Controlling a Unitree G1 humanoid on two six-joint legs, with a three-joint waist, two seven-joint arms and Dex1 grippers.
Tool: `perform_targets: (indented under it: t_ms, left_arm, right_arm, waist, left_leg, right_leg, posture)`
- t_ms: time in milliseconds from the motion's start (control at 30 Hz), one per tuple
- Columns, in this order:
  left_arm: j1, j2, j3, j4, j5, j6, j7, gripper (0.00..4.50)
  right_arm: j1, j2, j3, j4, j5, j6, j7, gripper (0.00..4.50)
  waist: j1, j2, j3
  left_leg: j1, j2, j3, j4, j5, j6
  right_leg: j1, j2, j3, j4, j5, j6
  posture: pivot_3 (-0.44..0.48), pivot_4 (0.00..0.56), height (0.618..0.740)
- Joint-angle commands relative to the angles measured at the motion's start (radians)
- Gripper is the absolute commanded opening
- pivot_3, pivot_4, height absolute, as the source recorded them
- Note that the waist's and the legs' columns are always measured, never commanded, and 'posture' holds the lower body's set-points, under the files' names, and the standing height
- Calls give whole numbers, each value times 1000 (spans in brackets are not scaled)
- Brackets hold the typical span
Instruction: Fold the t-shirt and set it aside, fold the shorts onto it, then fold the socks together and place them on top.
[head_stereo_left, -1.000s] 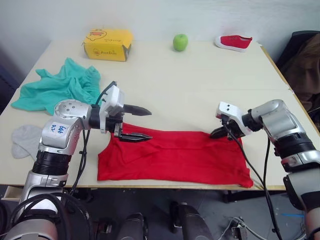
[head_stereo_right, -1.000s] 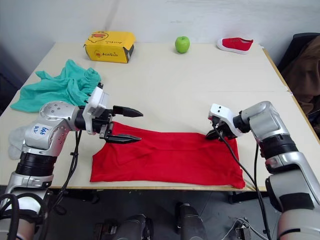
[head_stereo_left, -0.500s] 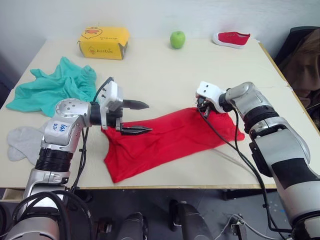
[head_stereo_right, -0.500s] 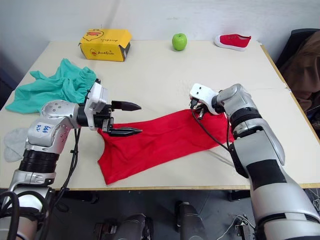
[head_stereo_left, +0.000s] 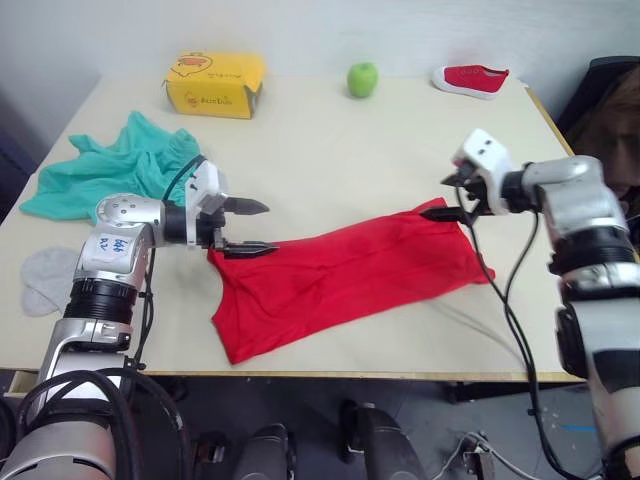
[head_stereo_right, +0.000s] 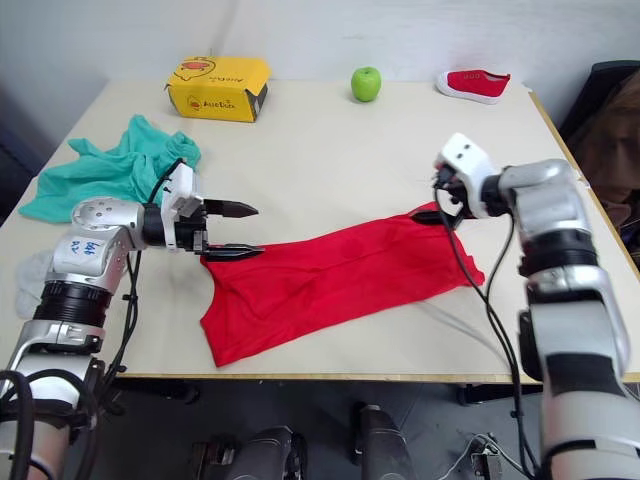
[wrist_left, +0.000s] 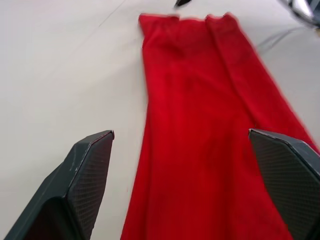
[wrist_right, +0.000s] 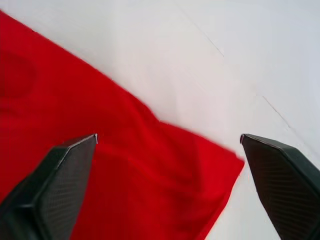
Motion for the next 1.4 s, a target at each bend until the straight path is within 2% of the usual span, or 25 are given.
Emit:
perform_targets:
  t_ms: [33, 133, 233, 300, 533, 700, 800, 1000, 1100, 1200, 1400]
  left_arm:
    - [-92, -14, -20, 212, 84, -128, 0, 4500]
    - [-175, -42, -38, 373, 139, -185, -3, 4500]
    - [-232, -74, -49, 490, 188, -237, 22, 4500]
    - [-254, -92, -54, 544, 219, -263, 39, 4500]
    - [-281, -124, -53, 627, 295, -301, 88, 4500]
    - [-278, -139, -50, 640, 324, -300, 87, 4500]
    - [-264, -148, -60, 642, 345, -301, 81, 3885]
    - [-246, -155, -60, 645, 369, -298, 82, 1979]
    - [-239, -153, -57, 646, 372, -294, 86, 994]
    - [-233, -149, -55, 643, 373, -291, 81, 90]
    - [-190, -119, -64, 634, 387, -284, 66, 0]
  right_arm:
    - [214, -54, -180, -507, 143, 427, -33, 4481]
    - [402, -44, -342, -808, 207, 720, -100, 4481]
    - [507, 30, -463, -976, 232, 928, -184, 4481]
    - [561, 91, -532, -1031, 246, 1001, -241, 4481]
    - [668, 249, -616, -1082, 344, 1010, -408, 4481]
    - [630, 375, -640, -1001, 390, 1010, -548, 4481]
    - [547, 447, -654, -900, 376, 1010, -639, 4500]
    - [472, 486, -642, -814, 391, 1010, -724, 4500]
    - [466, 490, -591, -778, 386, 995, -741, 3860]
    - [477, 469, -549, -755, 390, 959, -743, 2893]
    - [442, 378, -471, -687, 424, 896, -698, 724]
  waist:
    - [6, 0, 0]
    - [16, 0, 0]
    - [16, 0, 0]
    - [18, -2, -1]
    - [16, -3, -1]
    - [15, -3, -2]
    - [12, -3, -2]
    - [4, -5, -3]
    - [-4, -7, -4]
    - [-9, -8, -6]
    - [-17, -8, -6]
  left_leg:
    - [0, 0, 1, 0, 0, 0]
    - [-3, -1, 1, 3, 0, 0]
    - [-2, -1, 2, 4, 0, 1]
    - [1, -1, 0, 4, 0, 3]
    - [2, -2, 3, 1, 0, 4]
    - [2, -2, 3, 1, 0, 4]
    - [2, -2, 4, 1, 0, 4]
    - [4, -2, 4, 1, 0, 5]
    - [4, -2, 4, 1, 0, 5]
    - [6, -2, 4, 0, -1, 6]
    - [8, -2, 4, -1, -1, 7]
  right_leg:
    - [-1, 0, 0, 0, 0, 0]
    - [-2, 0, -1, 2, 1, 1]
    - [-1, 0, 0, 1, 3, 1]
    - [2, 1, -1, 1, 3, 1]
    - [1, 1, 2, 1, 3, 1]
    - [1, 2, 3, 1, 3, 1]
    - [1, 1, 4, 2, 3, 1]
    - [2, 1, 4, 2, 3, 1]
    - [3, 1, 4, 2, 3, 1]
    - [5, 1, 4, 2, 3, 1]
    - [5, 1, 4, 2, 3, 1]
  posture:
    - [0, 150, 740]
    - [0, 150, 740]
    - [0, 150, 740]
    - [0, 150, 740]
    - [0, 150, 740]
    - [0, 150, 740]
    - [0, 150, 740]
    - [0, 150, 740]
    - [0, 150, 740]
    - [0, 150, 740]
    - [0, 150, 740]
